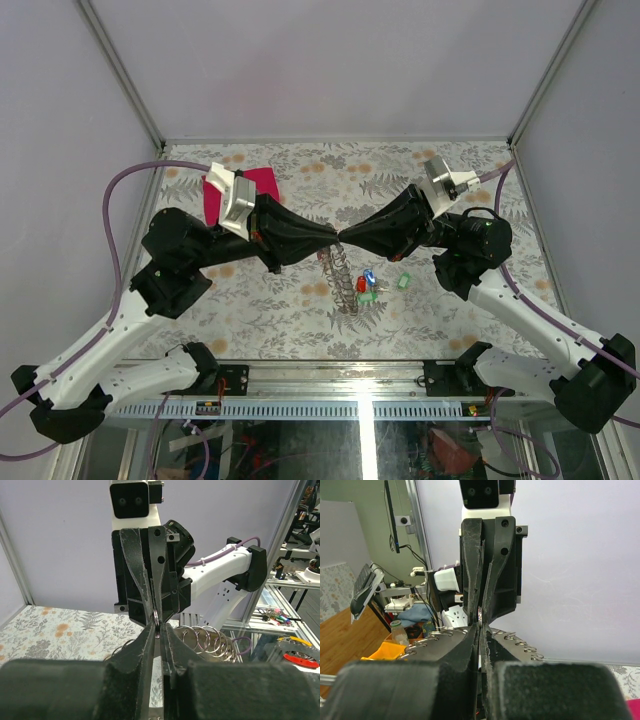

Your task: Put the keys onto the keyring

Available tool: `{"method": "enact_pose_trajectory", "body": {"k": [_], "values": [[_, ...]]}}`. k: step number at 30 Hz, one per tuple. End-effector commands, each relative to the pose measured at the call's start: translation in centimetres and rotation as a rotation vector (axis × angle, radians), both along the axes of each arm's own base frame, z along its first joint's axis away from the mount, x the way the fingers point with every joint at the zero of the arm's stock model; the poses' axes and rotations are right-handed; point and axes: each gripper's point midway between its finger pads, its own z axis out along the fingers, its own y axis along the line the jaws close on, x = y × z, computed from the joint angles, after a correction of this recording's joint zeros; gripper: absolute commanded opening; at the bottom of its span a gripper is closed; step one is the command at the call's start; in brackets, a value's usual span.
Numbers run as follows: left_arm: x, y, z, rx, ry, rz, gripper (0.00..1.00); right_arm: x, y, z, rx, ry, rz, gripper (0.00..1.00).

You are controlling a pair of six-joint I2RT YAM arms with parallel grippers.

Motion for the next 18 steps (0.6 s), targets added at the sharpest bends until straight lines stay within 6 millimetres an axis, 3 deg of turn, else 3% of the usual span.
{"method": "enact_pose_trajectory", "body": {"k": [1,3,8,14,18], "values": [[-0.3,0.0,1.6,-0.05,-0.036,-0.011,0.06,-1.2,-1.0,2.7,0.088,-0.086,-0.003,0.0],[-0.3,0.0,1.7,-0.047,-0.03,-0.013,0.0,-1.2,-1.0,2.6,0.086,-0.085,-0.001,0.0],[0.0,-0.3,1.4,-0.019,0.001,-0.008,0.0,-1.4,-1.1,2.5,0.079,-0.091,-0.002,0.01],[0.2,0.2,0.8,0.041,0.003,0.026,0.0,-0.7,-1.2,1.3,0.013,-0.116,-0.097,0.32],[0.1,0.6,-0.1,0.107,0.001,0.039,0.0,-0.1,-1.8,0.4,-0.054,-0.152,-0.215,0.41]]}}
